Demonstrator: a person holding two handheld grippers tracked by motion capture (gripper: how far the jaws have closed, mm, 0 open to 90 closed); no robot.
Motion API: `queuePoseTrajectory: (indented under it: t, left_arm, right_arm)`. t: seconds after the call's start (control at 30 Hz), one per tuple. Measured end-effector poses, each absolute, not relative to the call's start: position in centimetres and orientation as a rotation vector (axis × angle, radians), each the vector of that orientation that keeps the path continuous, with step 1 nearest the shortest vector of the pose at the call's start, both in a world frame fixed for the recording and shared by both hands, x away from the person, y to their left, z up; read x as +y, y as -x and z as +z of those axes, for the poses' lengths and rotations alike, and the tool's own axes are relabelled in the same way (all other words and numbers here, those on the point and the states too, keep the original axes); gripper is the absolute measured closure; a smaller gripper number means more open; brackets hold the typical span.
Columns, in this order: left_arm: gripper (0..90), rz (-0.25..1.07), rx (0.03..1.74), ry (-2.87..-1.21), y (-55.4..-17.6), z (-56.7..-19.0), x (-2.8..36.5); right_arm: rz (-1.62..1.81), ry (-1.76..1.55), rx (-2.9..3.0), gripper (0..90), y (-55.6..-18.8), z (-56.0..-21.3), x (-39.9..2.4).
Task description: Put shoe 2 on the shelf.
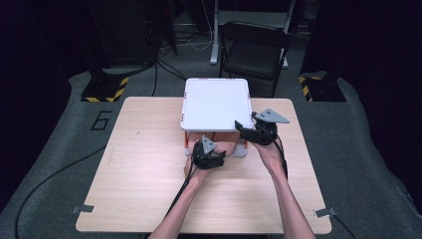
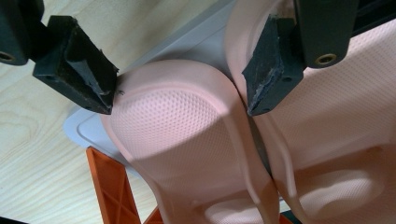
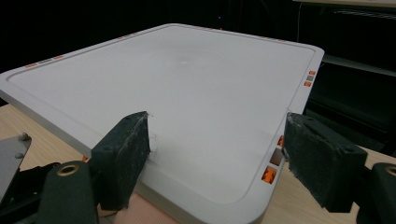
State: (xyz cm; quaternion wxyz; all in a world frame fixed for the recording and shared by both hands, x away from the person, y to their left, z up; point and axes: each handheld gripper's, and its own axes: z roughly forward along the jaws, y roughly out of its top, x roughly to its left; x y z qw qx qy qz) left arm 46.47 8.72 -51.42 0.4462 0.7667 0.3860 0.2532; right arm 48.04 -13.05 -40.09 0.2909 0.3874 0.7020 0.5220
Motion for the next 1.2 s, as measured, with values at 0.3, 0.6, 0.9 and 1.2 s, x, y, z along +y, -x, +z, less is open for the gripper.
queuePoseTrajectory:
  t: [0.3,0.6,0.9,1.2]
  left_arm:
    - [19.0,0.519,0.896,-1.82,-44.6,-49.4,11.0]
    - [15.1,0.507,0.822,-1.829,-41.1,-47.9,16.2]
    - [15.3,0.546,0.87,-1.793,-38.4,-48.2,22.6]
    - [15.7,0.561,0.99,-1.743,-36.7,-50.0,27.8]
  right_arm:
    - [1.399,-1.119,1.823,15.9,-47.9,-40.1,-14.3]
    - [1.443,-1.09,1.785,15.0,-44.2,-40.9,-16.1]
    - [1.44,-1.081,1.793,15.6,-39.4,-44.5,-17.0]
    - [1.397,-1.166,1.779,16.2,-36.9,-48.7,-18.1]
